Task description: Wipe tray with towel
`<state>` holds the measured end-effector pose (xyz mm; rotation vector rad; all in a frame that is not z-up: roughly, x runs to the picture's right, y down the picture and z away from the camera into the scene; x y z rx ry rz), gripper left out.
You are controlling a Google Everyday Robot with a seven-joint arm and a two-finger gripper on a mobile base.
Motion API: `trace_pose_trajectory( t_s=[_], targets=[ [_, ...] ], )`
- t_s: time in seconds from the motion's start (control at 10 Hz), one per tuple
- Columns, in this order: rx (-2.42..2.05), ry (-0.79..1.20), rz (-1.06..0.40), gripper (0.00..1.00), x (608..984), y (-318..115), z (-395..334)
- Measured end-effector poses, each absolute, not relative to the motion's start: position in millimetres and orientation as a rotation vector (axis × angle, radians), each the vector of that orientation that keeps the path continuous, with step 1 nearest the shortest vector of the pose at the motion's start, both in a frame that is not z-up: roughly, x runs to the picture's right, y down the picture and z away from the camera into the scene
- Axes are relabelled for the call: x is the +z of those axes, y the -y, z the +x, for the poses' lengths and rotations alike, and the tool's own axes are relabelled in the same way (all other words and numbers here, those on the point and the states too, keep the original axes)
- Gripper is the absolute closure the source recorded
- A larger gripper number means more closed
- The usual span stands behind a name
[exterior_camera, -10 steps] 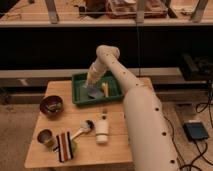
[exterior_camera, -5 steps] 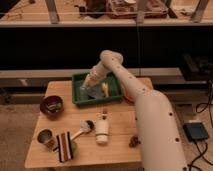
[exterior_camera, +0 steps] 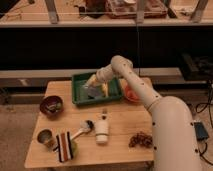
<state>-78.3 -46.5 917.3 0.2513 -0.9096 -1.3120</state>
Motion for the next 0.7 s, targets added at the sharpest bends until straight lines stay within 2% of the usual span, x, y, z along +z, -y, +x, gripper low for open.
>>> trace_pose_trajectory(
  t_s=[0.4,0.7],
  targets=[
    [-1.311,0.910,0.250,1.00,917,46,-78],
    [-1.325,0.889,0.206,1.00,928,34,-104]
  ],
)
